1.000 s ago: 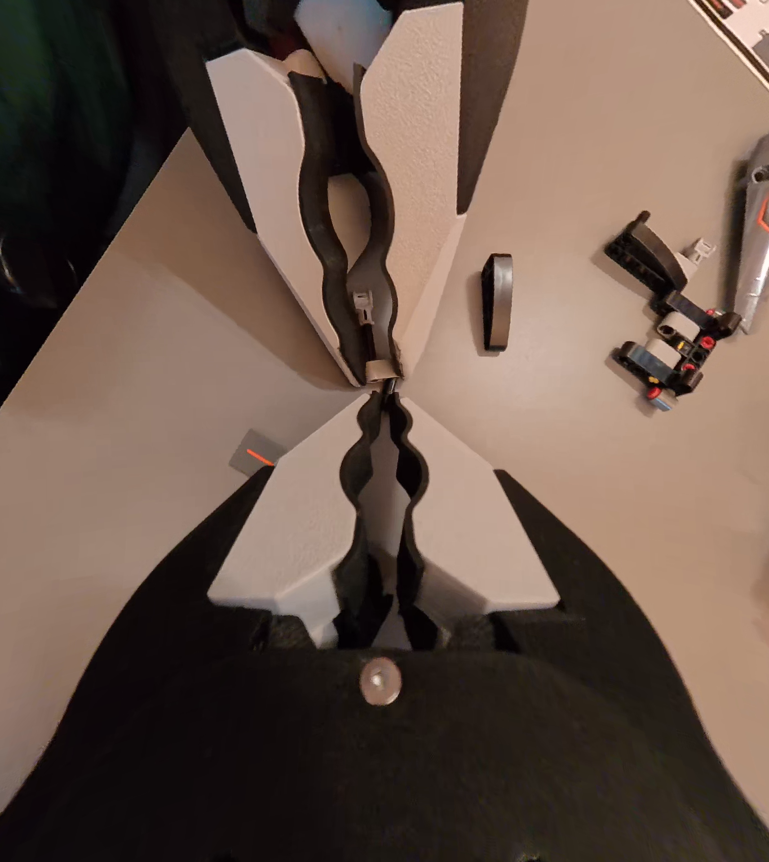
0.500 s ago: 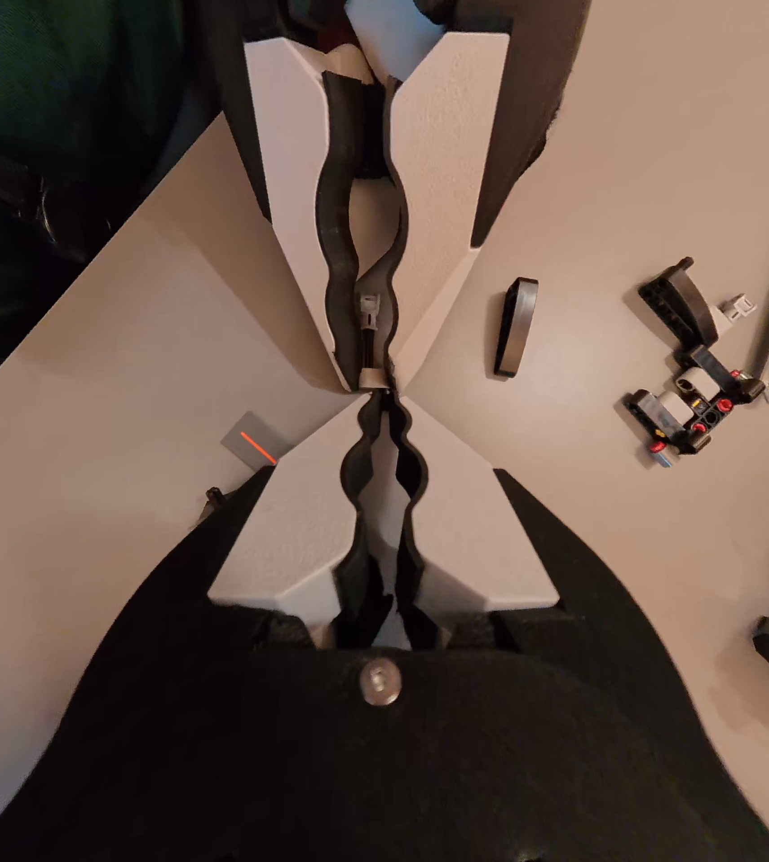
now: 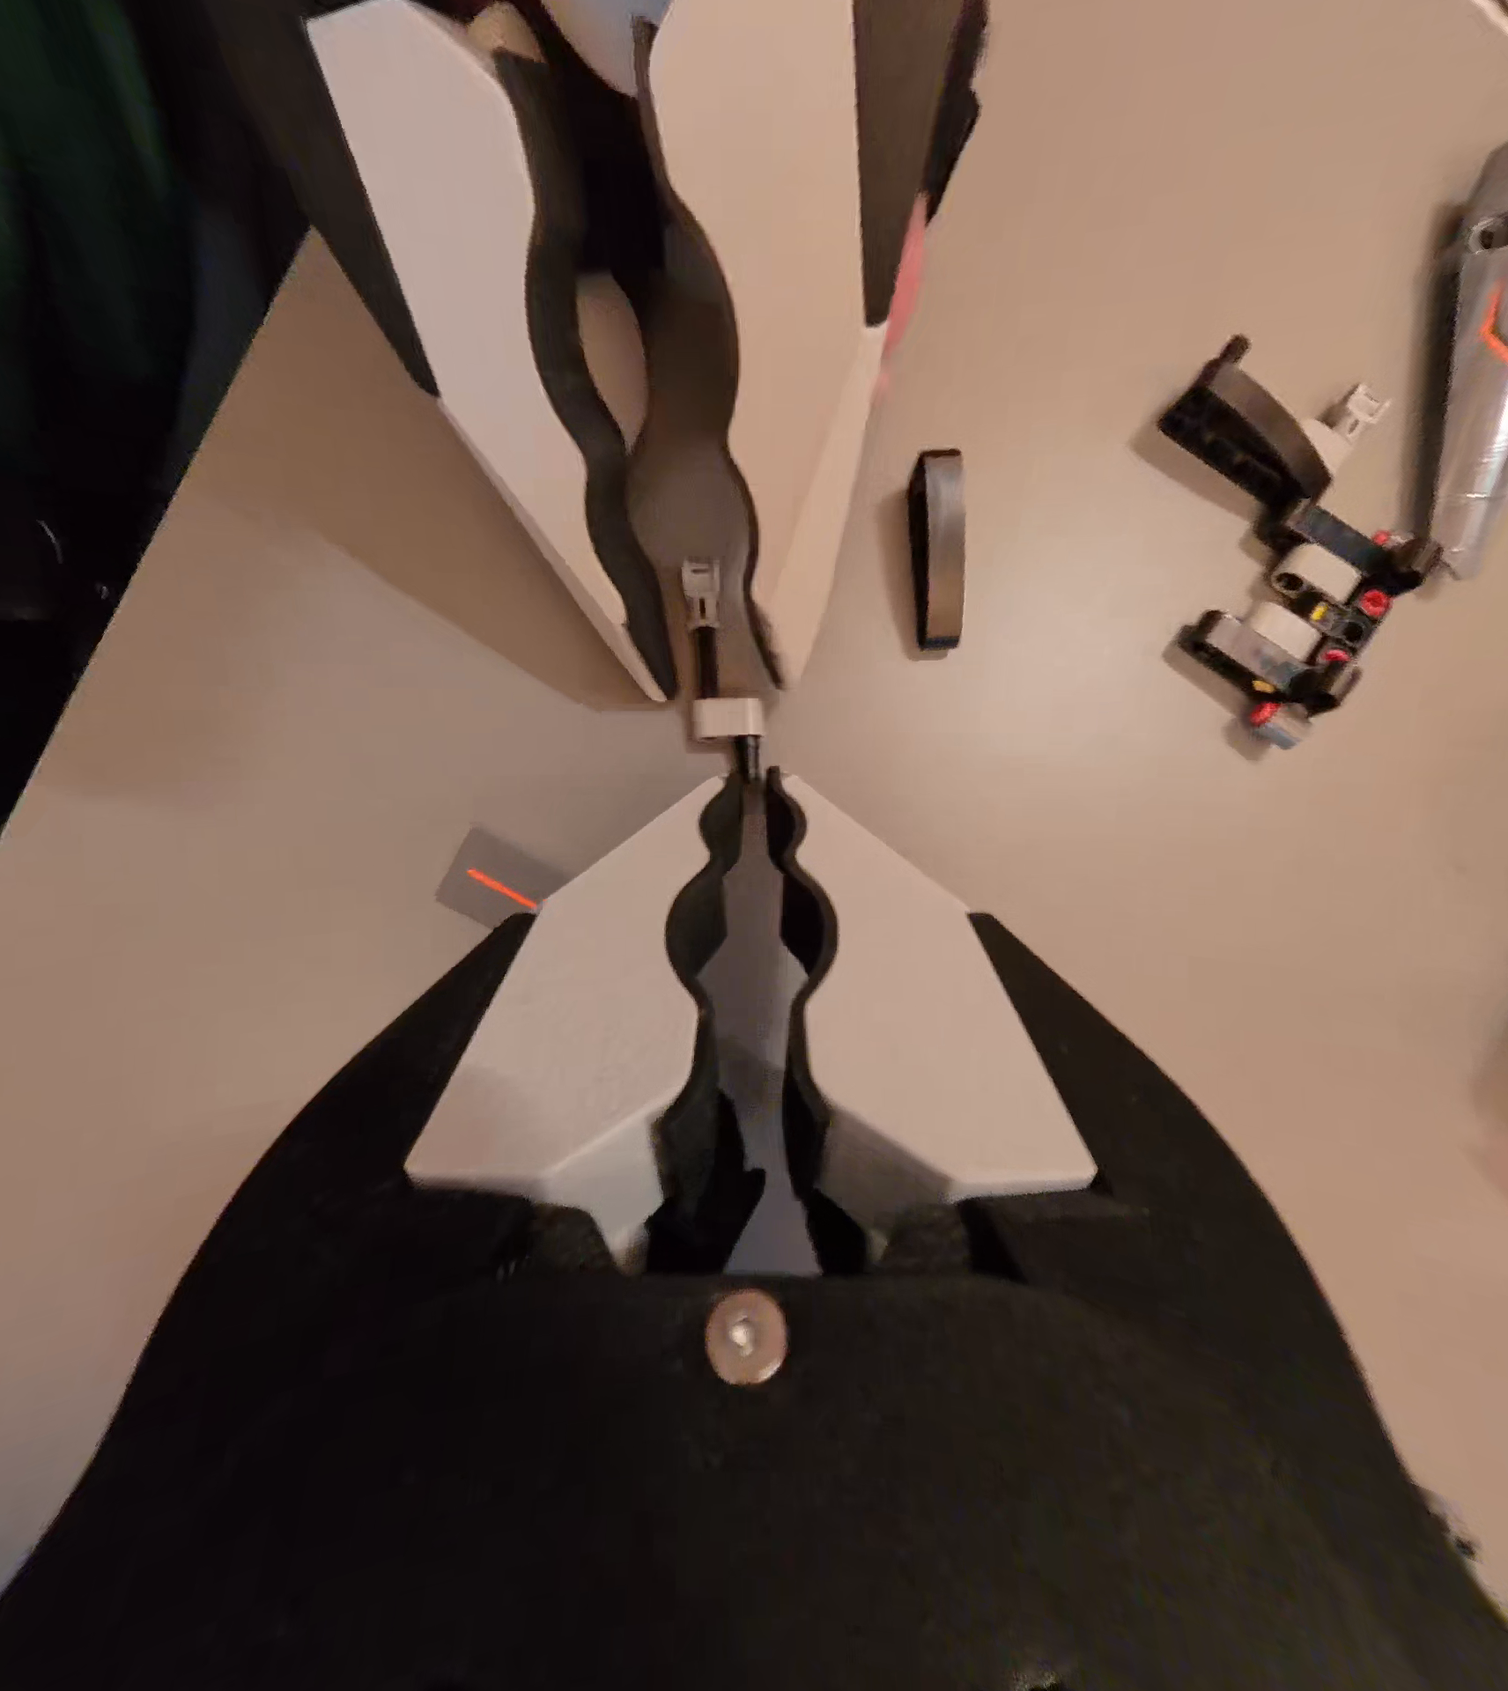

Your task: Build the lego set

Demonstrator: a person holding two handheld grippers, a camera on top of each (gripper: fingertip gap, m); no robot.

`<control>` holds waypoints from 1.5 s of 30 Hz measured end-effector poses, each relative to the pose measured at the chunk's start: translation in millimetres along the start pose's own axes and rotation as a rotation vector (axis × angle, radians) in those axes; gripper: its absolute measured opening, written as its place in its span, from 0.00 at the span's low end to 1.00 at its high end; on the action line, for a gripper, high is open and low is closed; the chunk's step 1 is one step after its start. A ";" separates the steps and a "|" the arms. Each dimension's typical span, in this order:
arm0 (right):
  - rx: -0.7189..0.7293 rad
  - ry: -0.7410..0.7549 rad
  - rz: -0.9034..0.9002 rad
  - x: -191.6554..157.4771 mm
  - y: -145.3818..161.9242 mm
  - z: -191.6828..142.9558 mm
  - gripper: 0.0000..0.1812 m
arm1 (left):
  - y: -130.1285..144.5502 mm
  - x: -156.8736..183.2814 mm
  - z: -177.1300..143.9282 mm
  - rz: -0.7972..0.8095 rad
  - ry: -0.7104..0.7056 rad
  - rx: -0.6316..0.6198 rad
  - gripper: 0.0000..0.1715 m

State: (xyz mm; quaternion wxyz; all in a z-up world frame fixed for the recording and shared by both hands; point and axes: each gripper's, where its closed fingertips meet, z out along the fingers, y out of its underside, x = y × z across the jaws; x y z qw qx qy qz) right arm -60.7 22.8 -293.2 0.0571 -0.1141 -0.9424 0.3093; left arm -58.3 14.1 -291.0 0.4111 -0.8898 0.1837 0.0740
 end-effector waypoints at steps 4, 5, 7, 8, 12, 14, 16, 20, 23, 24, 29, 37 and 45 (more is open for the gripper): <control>0.004 0.003 0.021 0.0 -1.3 3.6 0.00 | 2.6 -0.2 -3.0 -0.002 -0.013 -0.004 0.08; 0.004 0.003 0.025 0.0 -1.3 3.5 0.00 | 2.8 1.0 -2.4 0.006 -0.008 -0.009 0.06; 0.002 0.005 0.032 0.7 -1.1 3.5 0.00 | 3.0 0.7 -1.7 -0.002 -0.002 -0.013 0.03; 0.000 0.009 0.030 0.9 -1.3 3.5 0.00 | 4.6 2.8 -1.1 -0.002 0.017 -0.023 0.01; 0.005 0.011 0.019 0.8 -1.8 3.8 0.00 | 4.6 3.6 -0.4 0.004 0.028 -0.024 0.01; 0.016 0.005 0.014 0.6 -2.3 4.0 0.00 | 4.8 4.0 -0.3 0.007 0.035 -0.025 0.02; 0.027 -0.004 -0.004 0.4 -2.5 4.2 0.00 | 4.9 4.2 -0.1 0.006 0.051 -0.024 0.01; -0.011 -0.031 -0.063 0.6 -3.5 5.0 0.00 | 4.7 4.4 0.2 0.023 0.072 -0.020 0.01; -0.056 -0.049 -0.099 1.2 -5.1 6.4 0.00 | 4.0 4.8 0.4 0.033 0.080 -0.015 0.01; -0.064 -0.054 -0.100 1.2 -5.1 6.6 0.00 | 3.7 4.9 0.5 0.039 0.080 -0.013 0.01; -0.034 -0.006 0.023 7.8 -1.6 -0.5 0.08 | 2.8 2.0 3.0 0.026 0.053 -0.017 0.01; -0.054 0.219 0.291 3.8 6.8 -22.4 0.10 | 4.1 -4.6 -15.2 -0.056 0.048 0.026 0.13; -0.086 0.322 0.458 -12.4 1.8 -5.5 0.11 | 5.9 16.9 -10.6 0.003 0.093 0.003 0.09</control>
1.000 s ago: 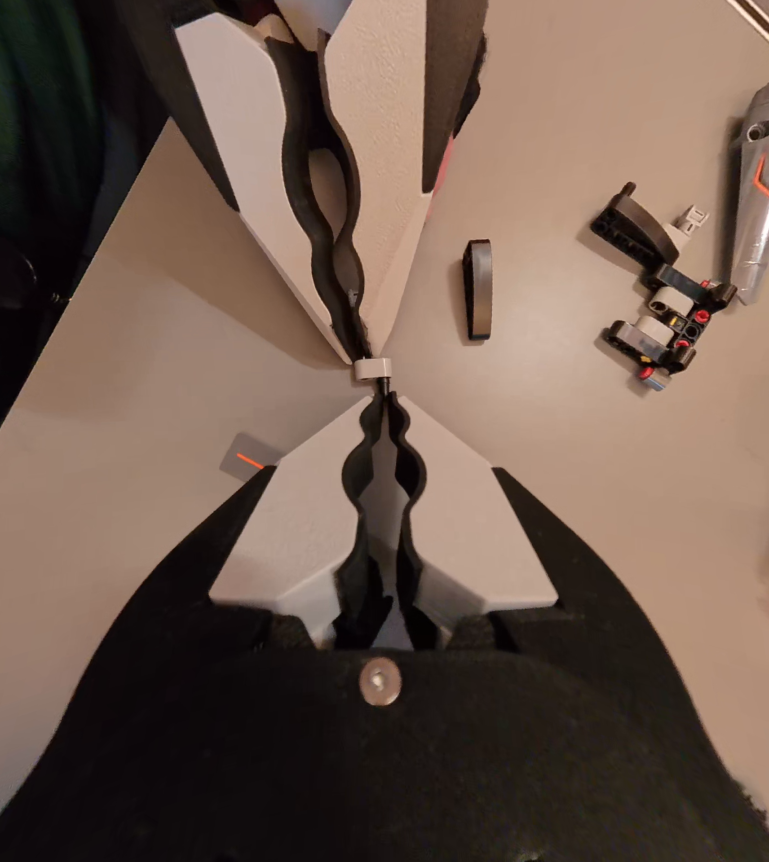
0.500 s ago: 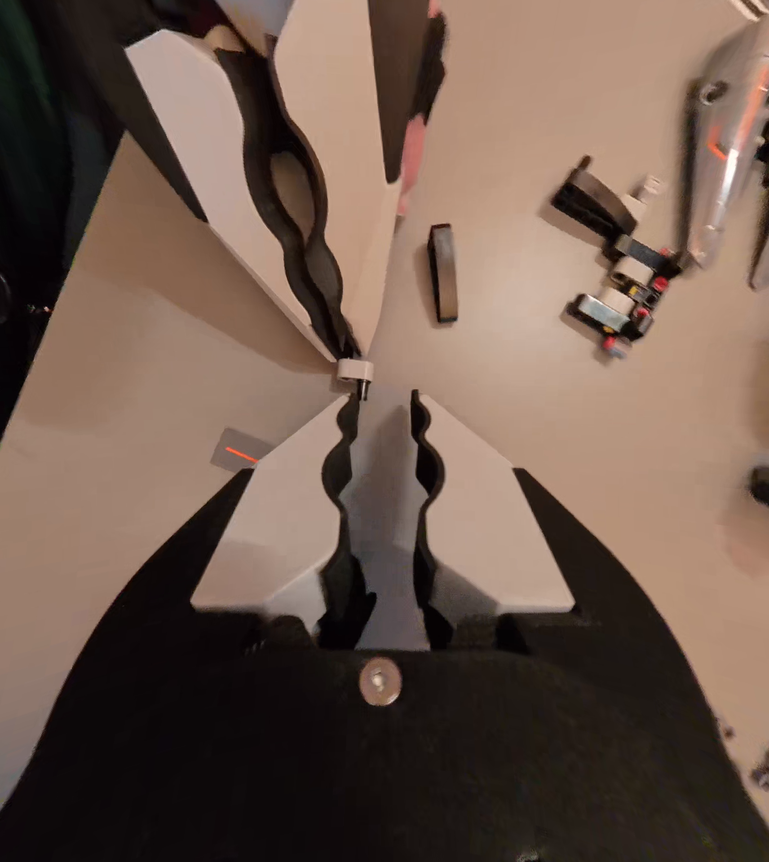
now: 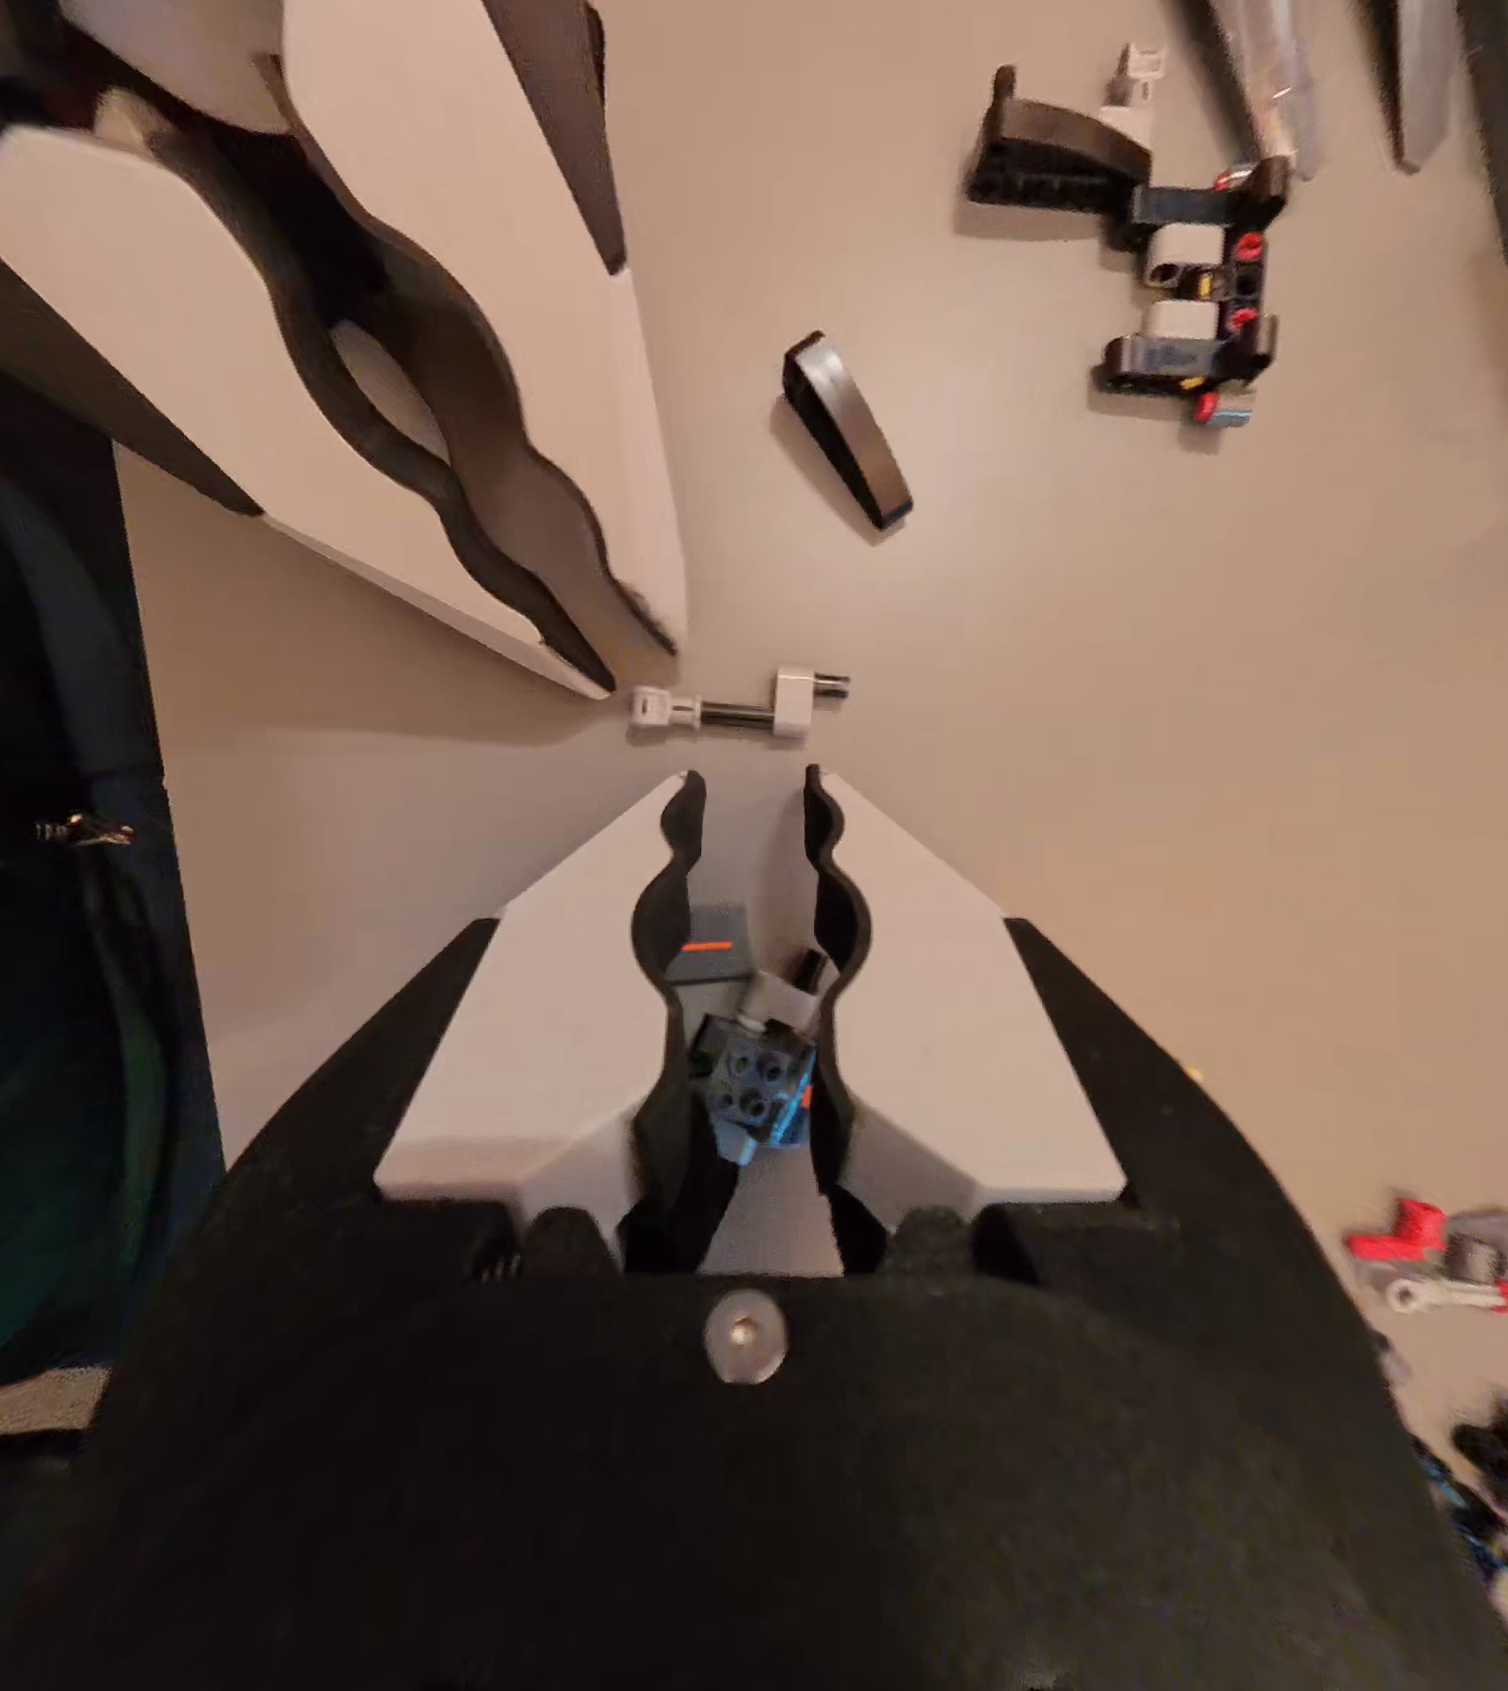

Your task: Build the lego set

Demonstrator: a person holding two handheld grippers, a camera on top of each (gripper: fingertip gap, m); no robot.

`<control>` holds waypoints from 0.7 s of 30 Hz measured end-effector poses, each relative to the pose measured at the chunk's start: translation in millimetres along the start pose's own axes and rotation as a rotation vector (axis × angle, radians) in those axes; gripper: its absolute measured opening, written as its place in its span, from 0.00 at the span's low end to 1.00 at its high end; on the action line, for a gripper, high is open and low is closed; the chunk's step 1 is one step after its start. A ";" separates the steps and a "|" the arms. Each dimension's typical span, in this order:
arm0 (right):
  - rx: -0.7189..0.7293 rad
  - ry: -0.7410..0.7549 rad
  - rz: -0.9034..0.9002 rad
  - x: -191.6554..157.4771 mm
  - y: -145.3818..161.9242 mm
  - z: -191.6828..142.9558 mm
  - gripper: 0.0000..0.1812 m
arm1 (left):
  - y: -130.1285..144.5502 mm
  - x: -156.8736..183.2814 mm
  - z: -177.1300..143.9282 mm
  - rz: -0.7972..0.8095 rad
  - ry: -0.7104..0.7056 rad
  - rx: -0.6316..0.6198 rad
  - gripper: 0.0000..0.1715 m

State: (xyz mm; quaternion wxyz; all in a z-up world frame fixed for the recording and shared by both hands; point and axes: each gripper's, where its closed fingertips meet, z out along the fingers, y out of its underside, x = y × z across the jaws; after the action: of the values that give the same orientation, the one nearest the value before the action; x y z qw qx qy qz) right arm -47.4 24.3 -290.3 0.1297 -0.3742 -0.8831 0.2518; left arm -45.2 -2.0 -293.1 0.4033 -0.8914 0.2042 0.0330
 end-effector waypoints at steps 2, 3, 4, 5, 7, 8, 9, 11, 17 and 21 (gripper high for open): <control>0.008 -0.003 0.038 -2.9 1.1 3.3 0.14 | -3.6 5.2 -4.9 -0.021 0.044 0.037 0.06; 0.025 -0.009 0.047 -5.8 -1.0 3.1 0.17 | -6.4 2.8 -9.2 -0.045 0.050 0.069 0.07; 0.047 0.000 0.048 -6.2 -4.1 2.6 0.21 | -6.4 -7.2 -12.8 -0.055 0.008 0.085 0.09; 0.055 0.018 0.047 -4.1 -5.3 2.1 0.24 | -4.4 -12.9 -14.7 -0.048 -0.008 0.080 0.12; 0.064 -0.011 0.049 -6.0 -6.8 3.6 0.25 | -6.3 -16.0 -13.2 -0.037 0.002 0.084 0.19; 0.071 -0.025 0.064 -6.0 -8.2 5.2 0.25 | -6.0 -14.8 -8.9 -0.033 0.019 0.069 0.24; 0.060 -0.037 0.069 -7.2 -7.6 7.4 0.26 | -2.7 -15.5 -3.4 -0.013 0.017 0.035 0.27; 0.048 -0.028 0.049 -8.5 -8.7 10.2 0.25 | -2.1 -16.7 3.1 0.029 0.012 0.023 0.26; 0.049 -0.031 0.043 -8.2 -9.2 11.5 0.21 | -4.7 -14.2 8.1 0.030 0.080 0.022 0.20; 0.060 -0.054 0.012 -11.3 -10.7 12.2 0.21 | -5.3 -14.0 8.8 0.029 0.082 0.024 0.20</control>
State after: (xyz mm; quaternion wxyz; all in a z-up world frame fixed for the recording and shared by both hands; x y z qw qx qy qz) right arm -51.1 5.6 -295.3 0.1155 -0.3684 -0.8761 0.2888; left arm -55.0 12.3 -292.1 0.4049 -0.8840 0.2337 -0.0001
